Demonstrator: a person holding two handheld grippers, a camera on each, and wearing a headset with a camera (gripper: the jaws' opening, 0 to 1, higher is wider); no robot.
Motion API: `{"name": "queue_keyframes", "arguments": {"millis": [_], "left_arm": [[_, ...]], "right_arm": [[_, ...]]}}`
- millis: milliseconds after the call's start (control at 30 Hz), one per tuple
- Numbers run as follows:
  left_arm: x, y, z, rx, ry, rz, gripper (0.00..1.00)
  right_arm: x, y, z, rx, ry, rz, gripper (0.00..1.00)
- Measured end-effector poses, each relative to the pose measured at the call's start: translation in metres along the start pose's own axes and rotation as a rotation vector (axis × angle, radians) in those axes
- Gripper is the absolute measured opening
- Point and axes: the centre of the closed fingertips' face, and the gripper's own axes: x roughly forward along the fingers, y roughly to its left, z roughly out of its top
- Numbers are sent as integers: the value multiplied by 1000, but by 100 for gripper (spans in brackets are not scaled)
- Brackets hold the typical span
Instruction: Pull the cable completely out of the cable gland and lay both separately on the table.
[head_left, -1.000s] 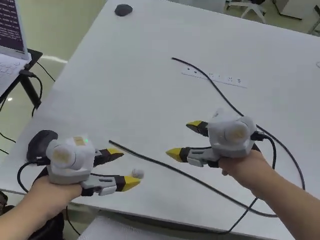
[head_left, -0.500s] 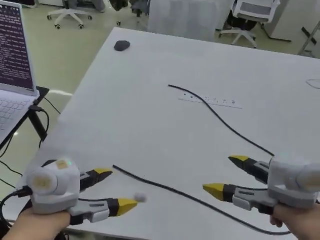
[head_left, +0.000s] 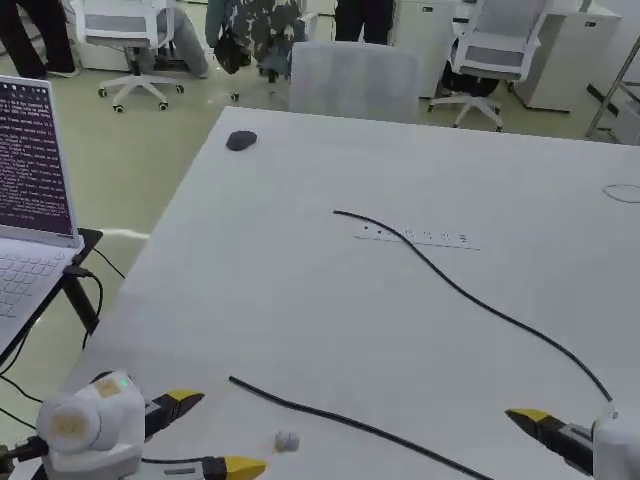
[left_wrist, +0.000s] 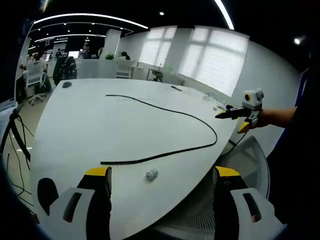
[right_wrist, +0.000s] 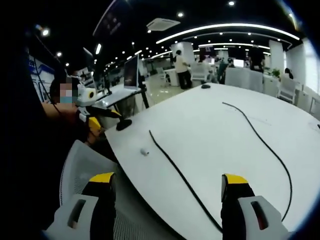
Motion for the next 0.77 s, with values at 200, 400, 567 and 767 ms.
{"name": "queue_keyframes", "arguments": {"millis": [200, 400, 567, 767], "left_arm": [[2, 6, -9, -33, 16, 14, 89], [5, 11, -9, -53, 38, 30, 99], [11, 14, -21, -83, 89, 28, 99], [14, 9, -21, -92, 87, 8, 99]], "right_arm": [[1, -1, -24, 31, 61, 7, 93], [0, -2, -32, 39, 109, 26, 99], [0, -7, -29, 45, 118, 29, 99], [-2, -6, -35, 51, 140, 36, 99]]}}
